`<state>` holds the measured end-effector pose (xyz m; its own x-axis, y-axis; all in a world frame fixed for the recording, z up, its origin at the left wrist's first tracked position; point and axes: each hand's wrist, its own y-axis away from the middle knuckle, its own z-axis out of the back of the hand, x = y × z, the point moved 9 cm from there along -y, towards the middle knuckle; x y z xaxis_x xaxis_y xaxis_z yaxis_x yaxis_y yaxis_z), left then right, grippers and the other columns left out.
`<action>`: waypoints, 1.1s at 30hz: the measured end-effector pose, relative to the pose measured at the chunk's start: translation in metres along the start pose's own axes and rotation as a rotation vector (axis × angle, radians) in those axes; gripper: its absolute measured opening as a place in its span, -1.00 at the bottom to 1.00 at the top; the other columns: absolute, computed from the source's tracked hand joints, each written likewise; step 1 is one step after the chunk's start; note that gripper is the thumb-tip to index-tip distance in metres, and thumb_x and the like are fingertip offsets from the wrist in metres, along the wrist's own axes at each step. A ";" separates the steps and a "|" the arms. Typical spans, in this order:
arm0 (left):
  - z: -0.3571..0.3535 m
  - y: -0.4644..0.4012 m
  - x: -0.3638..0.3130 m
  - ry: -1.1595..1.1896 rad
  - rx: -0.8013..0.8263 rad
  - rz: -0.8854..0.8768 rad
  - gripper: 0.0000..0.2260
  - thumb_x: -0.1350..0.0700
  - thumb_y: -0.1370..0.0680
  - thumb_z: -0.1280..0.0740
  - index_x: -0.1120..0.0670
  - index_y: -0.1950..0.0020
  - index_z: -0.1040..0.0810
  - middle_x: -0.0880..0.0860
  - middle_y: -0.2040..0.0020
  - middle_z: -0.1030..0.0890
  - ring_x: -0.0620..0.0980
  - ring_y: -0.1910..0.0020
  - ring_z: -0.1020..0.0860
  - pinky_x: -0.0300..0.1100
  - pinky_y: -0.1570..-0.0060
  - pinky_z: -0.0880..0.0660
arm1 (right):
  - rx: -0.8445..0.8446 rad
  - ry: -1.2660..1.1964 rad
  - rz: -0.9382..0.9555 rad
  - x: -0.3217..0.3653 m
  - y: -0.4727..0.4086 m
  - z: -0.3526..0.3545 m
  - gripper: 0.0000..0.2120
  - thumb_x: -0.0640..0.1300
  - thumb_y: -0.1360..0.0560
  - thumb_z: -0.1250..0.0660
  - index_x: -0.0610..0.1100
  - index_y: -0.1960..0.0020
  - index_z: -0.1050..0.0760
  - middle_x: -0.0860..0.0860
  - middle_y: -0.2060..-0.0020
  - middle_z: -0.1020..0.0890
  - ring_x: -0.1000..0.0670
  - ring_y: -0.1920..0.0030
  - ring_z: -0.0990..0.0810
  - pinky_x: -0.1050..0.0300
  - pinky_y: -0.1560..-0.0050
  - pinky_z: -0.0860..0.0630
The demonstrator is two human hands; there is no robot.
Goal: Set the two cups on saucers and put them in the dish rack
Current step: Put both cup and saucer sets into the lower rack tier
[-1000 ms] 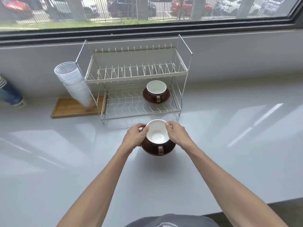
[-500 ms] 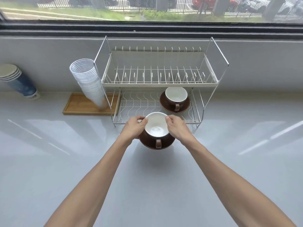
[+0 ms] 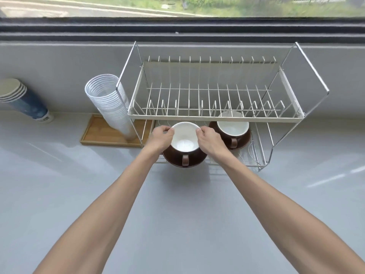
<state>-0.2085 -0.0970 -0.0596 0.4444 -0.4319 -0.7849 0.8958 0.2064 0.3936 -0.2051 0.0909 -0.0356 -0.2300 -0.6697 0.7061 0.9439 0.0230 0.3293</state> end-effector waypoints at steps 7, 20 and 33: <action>0.008 -0.031 0.004 0.020 -0.032 0.019 -0.63 -0.09 -0.58 -0.22 0.10 -0.21 -0.61 0.14 -0.09 -0.64 0.13 -0.01 -0.58 0.03 -0.12 -0.56 | 0.015 -0.006 -0.045 0.004 -0.035 -0.014 -0.72 -0.02 -0.71 -0.01 -0.18 0.02 -0.35 -0.16 0.02 -0.48 -0.11 0.01 -0.36 0.03 -0.03 -0.27; 0.009 -0.059 0.005 0.146 -0.082 0.012 -0.73 -0.07 -0.61 -0.30 0.06 -0.15 -0.64 0.09 -0.06 -0.69 0.11 -0.09 -0.62 -0.03 -0.10 -0.57 | 0.023 -0.093 -0.010 0.014 -0.064 -0.023 -0.59 0.00 -0.71 -0.05 -0.23 -0.35 -0.48 -0.23 -0.27 -0.60 -0.18 -0.16 -0.55 -0.08 -0.29 -0.46; 0.008 -0.060 0.011 0.069 -0.067 0.051 -0.62 -0.12 -0.61 -0.25 0.03 -0.35 -0.52 0.05 -0.27 -0.60 0.13 -0.27 -0.57 0.04 -0.33 -0.49 | 0.081 -0.050 -0.014 0.017 -0.061 -0.026 -0.57 0.00 -0.72 -0.03 -0.16 -0.50 -0.36 -0.17 -0.41 -0.52 -0.23 -0.42 -0.47 -0.15 -0.44 -0.38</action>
<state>-0.2578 -0.1211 -0.0883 0.4872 -0.3583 -0.7964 0.8693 0.2859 0.4032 -0.2602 0.0583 -0.0599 -0.2568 -0.6326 0.7306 0.9186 0.0753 0.3880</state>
